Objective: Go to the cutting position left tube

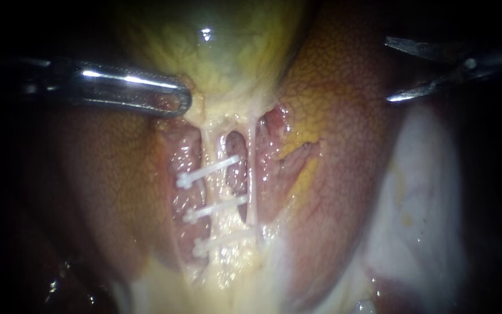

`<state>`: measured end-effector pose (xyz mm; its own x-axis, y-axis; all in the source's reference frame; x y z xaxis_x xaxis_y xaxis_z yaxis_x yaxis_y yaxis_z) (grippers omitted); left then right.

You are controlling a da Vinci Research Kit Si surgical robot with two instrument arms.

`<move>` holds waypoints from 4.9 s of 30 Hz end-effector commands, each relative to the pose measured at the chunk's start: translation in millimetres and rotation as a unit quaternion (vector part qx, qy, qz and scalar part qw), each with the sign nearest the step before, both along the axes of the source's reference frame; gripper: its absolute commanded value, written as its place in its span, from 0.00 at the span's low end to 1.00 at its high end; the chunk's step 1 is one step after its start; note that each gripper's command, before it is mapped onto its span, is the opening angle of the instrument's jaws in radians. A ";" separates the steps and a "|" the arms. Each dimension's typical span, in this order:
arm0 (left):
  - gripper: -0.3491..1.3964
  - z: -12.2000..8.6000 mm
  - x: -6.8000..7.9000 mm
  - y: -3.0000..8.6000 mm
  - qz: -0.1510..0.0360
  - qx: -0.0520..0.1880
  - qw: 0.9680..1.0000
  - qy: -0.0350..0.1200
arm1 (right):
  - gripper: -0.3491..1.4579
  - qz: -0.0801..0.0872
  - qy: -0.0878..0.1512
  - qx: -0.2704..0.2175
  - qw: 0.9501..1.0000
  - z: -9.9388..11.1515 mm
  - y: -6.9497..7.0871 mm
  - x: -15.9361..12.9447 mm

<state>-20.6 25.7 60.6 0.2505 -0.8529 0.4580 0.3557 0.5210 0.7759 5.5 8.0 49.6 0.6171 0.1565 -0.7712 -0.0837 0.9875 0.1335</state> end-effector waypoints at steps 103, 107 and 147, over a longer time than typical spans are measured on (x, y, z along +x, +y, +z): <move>0.00 -7.2 3.5 1.1 -0.016 0.008 1.000 0.002 | 0.82 -0.147 0.250 0.335 0.896 8.3 -10.7 24.8; 0.00 -7.2 3.4 1.1 -0.016 0.008 1.000 0.002 | 0.82 -0.153 0.265 0.340 0.889 7.9 -10.9 25.8; 0.00 -7.1 3.3 1.1 -0.016 0.008 1.000 0.003 | 0.74 -0.153 0.369 0.381 0.834 1.7 -11.5 28.6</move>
<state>-17.3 26.8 53.5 0.2251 -0.8679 0.4428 0.3763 0.4967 0.7821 34.2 -3.5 51.2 0.1202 0.6990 -0.7049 0.5391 0.5503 0.6376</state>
